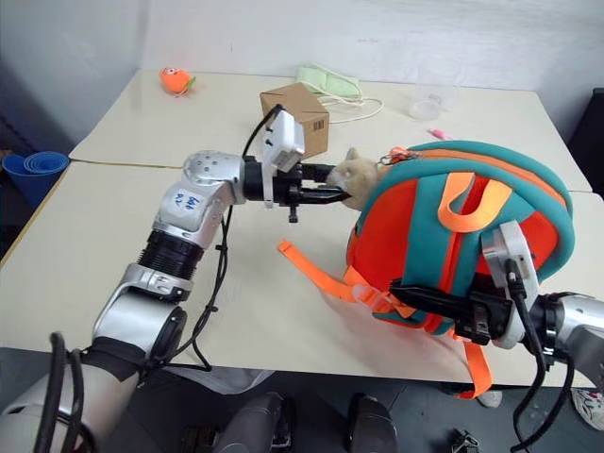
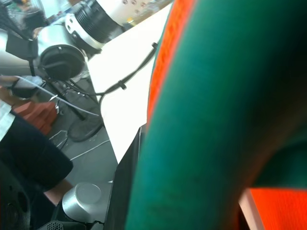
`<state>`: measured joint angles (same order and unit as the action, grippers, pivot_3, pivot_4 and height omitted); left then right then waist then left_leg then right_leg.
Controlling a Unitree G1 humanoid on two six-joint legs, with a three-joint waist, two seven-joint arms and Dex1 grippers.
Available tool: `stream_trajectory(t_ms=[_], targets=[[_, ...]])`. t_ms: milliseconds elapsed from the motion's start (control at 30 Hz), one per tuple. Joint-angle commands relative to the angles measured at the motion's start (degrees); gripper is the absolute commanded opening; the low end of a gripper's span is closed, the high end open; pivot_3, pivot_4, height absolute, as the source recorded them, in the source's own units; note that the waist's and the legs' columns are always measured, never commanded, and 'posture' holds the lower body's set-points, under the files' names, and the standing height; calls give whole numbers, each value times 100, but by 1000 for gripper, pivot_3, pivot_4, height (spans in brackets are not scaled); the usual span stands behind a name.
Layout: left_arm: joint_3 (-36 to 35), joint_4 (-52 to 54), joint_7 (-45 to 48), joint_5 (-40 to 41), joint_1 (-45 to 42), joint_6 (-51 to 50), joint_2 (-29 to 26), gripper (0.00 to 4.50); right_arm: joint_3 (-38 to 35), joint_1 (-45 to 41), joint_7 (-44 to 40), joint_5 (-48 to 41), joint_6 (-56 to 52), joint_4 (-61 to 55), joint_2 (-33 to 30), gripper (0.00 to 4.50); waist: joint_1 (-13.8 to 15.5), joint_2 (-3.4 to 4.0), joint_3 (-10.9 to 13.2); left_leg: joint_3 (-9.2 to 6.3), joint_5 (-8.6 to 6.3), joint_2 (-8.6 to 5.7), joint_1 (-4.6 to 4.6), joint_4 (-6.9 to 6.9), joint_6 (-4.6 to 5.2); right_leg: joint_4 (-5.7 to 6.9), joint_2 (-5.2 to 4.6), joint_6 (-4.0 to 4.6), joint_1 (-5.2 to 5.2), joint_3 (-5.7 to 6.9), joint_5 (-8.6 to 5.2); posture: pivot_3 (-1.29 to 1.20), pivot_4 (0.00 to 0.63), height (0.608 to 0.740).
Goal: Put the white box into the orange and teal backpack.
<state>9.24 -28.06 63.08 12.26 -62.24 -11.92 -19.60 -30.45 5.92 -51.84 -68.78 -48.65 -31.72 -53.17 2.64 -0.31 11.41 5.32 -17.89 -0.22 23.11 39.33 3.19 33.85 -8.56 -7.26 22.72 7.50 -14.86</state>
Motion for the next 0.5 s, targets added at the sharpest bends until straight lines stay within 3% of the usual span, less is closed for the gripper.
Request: stream_trajectory(t_ms=[33, 167, 233, 367, 467, 500], targets=[[241, -243, 160, -667, 175, 737, -584, 931, -285, 102, 120, 280, 341, -108, 169, 0, -23, 1, -1, 1, 0, 0, 0, 0, 0, 1, 0, 0, 0, 0, 0, 0, 150, 740], [830, -356, 85, -1542, 554, 2316, -926, 931, -210, 187, 92, 647, 536, 46, 252, 0, -18, 3, -2, 2, -1, -1, -3, 0, -1, 0, -1, 0, 0, -4, 0, 0, 150, 740], [1112, -303, -205, -1849, 698, 2775, -628, 931, -198, 208, 23, 691, 575, 115, 274, 0, 24, 3, -2, 2, -3, -1, -2, 0, 1, -2, -2, 0, 0, -6, 0, 0, 150, 740], [1487, -520, -931, -2349, 828, 3016, 193, 931, -67, 70, 133, 943, 718, 398, 408, 0, 144, 2, -2, -1, -7, -7, 5, 7, 14, -5, -10, -4, -2, -7, 4, 0, 150, 740], [1287, -656, -1175, -2239, 843, 2624, 505, 931, 115, -140, 296, 1356, 832, 773, 469, 0, 134, 3, -2, 4, -13, -7, 8, 19, 23, -5, -12, -8, -2, -11, 8, 0, 150, 740], [1133, -573, -1066, -2037, 875, 2369, 489, 1257, 114, -152, 280, 1426, 804, 896, 424, 0, 130, 3, -2, 4, -13, -6, 8, 19, 23, -3, -13, -8, -1, -10, 8, 0, 150, 740]])
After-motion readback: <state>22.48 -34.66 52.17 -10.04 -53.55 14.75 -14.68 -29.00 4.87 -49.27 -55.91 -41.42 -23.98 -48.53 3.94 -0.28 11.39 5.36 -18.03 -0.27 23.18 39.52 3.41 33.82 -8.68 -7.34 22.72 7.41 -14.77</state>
